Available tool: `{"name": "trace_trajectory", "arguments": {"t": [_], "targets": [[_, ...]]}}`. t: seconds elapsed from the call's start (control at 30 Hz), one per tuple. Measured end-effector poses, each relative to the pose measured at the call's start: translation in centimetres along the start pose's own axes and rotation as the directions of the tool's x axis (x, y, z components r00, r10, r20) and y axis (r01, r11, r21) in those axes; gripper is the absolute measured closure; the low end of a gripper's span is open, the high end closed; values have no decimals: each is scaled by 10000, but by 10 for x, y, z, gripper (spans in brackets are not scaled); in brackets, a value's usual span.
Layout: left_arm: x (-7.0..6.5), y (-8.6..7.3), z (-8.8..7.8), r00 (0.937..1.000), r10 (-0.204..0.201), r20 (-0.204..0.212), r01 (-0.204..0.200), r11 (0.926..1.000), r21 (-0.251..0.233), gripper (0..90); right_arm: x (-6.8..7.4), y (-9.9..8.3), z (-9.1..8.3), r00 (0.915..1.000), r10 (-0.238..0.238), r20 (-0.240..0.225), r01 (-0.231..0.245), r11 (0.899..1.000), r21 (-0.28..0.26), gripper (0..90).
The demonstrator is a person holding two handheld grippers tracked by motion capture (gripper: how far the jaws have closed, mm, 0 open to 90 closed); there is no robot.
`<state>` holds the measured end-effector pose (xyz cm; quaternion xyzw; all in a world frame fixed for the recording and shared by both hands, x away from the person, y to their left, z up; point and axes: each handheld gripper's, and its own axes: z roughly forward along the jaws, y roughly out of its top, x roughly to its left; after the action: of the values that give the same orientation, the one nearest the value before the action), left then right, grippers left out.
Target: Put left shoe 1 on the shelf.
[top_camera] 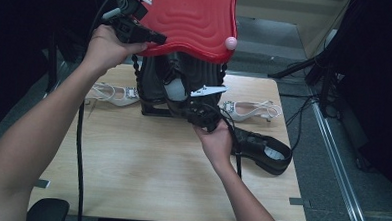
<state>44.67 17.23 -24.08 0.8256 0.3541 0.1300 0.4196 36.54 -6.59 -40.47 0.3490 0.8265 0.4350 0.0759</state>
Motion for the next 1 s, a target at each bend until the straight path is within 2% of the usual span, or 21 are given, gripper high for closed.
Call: {"name": "trace_trajectory", "arguments": {"t": [0.1, 0.3, 0.43, 0.7, 1.0], "targets": [[0, -1, 0, 10000, 12, -5, -12, 10000, 2, 900, 3, 7, 4, 10000, -28, 93, 27, 9999, 120, 900], [0, -2, -1, 10000, 78, -59, -78, 9999, -105, 900, 6, 17, 14, 9999, 67, -146, -65, 9999, 118, 900], [0, -3, -1, 10000, 15, -45, -16, 9999, -110, 900, 8, 29, 22, 9999, 13, -143, -14, 10000, -38, 900], [0, -3, -1, 10000, -17, -44, 17, 9999, -123, 900, 9, 44, 33, 9999, 64, 113, -62, 9998, -209, 900], [0, -4, -1, 10000, -39, -30, 39, 9999, -169, 900, 10, 58, 56, 9993, 257, 257, -249, 9993, -291, 900]]}}
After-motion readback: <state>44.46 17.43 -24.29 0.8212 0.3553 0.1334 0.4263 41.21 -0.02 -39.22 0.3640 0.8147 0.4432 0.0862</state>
